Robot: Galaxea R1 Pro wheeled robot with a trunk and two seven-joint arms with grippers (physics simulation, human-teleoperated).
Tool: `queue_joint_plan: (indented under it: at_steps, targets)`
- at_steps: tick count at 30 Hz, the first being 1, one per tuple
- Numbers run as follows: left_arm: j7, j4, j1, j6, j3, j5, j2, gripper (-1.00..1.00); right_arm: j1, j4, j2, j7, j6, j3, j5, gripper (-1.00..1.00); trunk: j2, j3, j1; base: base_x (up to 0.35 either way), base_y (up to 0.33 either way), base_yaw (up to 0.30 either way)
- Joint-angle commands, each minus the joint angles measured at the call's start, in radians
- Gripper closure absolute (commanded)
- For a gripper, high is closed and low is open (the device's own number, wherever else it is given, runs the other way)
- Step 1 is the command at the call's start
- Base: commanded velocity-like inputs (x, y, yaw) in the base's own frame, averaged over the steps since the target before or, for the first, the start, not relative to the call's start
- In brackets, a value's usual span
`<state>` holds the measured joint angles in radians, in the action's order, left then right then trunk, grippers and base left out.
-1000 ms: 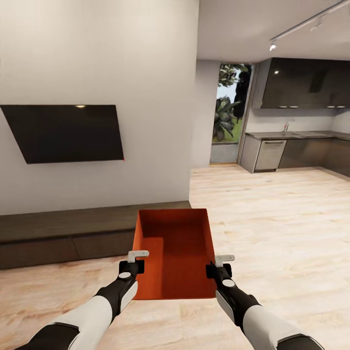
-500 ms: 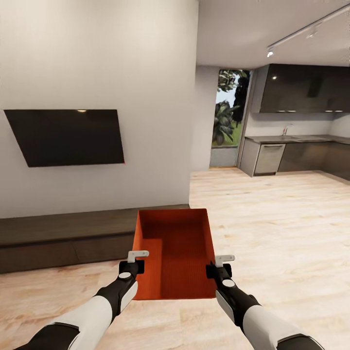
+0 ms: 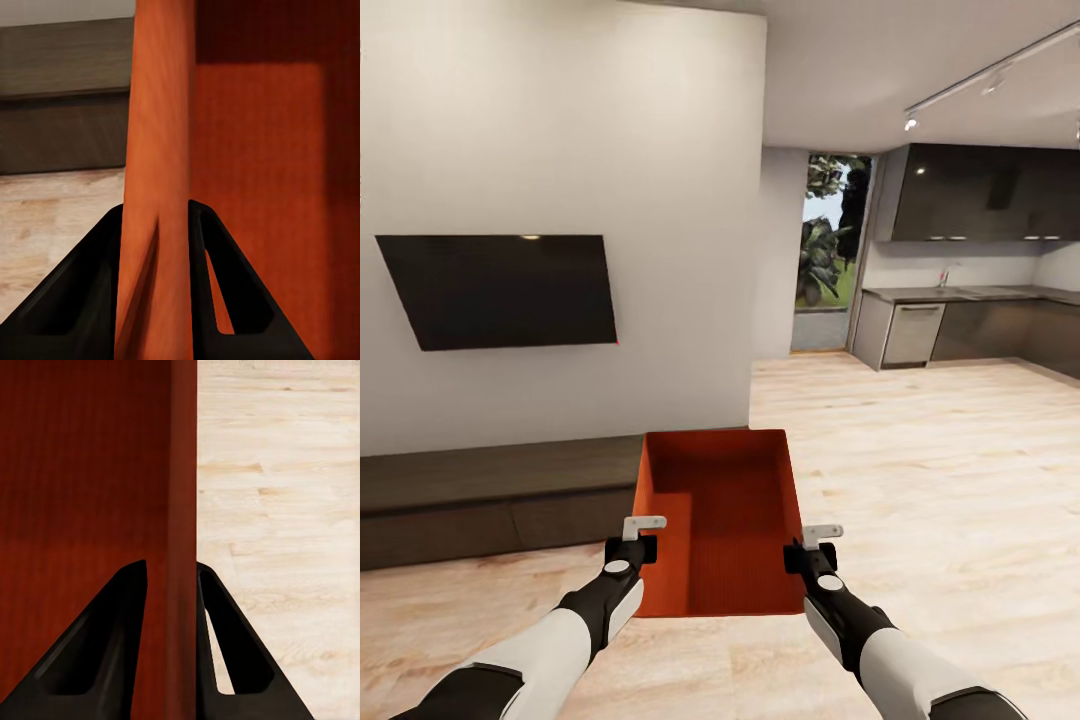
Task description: Move the two storage containers from the living room to the garage. In the garage, place one container on the floor and stack the other container on top of it (either order is fine).
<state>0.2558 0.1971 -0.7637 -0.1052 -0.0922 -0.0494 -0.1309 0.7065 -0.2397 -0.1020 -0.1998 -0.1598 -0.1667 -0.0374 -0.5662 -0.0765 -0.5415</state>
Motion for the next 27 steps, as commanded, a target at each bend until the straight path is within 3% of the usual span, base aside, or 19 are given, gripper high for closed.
queue_joint_plan:
  at_steps: [1,27]
  targets:
    - [0.017,0.005,-0.002,-0.037,0.034,0.01,0.0,1.0,0.001,0.005,0.001,-0.079,-0.006,0.015,-0.018,1.0,-0.002,0.0,0.0,0.0,0.0,0.0]
    - [0.017,0.005,-0.002,-0.037,0.034,0.01,0.001,1.0,0.0,0.005,0.001,-0.079,-0.004,0.013,-0.018,1.0,-0.002,0.041,0.0,0.0,0.0,0.0]
